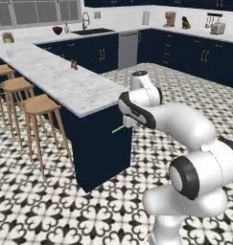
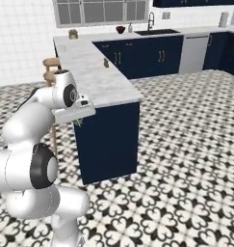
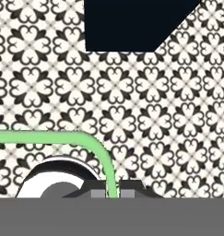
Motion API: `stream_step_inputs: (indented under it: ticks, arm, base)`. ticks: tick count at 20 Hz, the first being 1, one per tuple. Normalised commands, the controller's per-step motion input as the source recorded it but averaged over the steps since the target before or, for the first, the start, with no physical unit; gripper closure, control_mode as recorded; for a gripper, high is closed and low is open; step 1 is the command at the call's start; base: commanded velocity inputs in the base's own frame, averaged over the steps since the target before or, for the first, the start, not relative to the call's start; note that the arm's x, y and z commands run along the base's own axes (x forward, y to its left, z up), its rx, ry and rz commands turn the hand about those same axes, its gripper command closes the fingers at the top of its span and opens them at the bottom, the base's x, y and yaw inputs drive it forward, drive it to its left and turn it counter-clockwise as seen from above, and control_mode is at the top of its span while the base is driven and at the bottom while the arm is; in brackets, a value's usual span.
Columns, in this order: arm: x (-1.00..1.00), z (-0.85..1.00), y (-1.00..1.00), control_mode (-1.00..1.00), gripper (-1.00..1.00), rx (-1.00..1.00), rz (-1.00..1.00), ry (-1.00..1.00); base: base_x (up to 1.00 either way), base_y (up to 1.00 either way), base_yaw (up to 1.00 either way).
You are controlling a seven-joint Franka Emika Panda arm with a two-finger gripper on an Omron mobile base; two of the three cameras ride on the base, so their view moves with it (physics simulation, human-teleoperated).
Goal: Take a straw from the drawer in front and place it inside the glass cup on the dining counter.
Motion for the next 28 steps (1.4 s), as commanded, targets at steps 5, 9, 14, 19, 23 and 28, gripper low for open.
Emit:
stream_step_inputs:
  ticks: [5,9,14,19,23,28]
  arm:
    - [0.00,0.00,0.00,1.00,1.00,0.00,0.00,0.00]
    - [0.00,0.00,0.00,1.00,1.00,0.00,0.00,0.00]
    - [0.00,0.00,0.00,1.00,1.00,0.00,0.00,0.00]
    - [0.00,0.00,0.00,1.00,1.00,0.00,0.00,0.00]
    - [0.00,0.00,0.00,1.00,1.00,0.00,0.00,0.00]
    - [0.00,0.00,0.00,1.00,1.00,0.00,0.00,0.00]
  base:
    - [0.20,1.00,-0.29]
    - [0.21,1.00,-0.29]
    - [0.21,1.00,-0.29]
    - [0.14,1.00,-0.29]
    - [0.07,1.00,-0.29]
    - [0.00,1.00,-0.28]
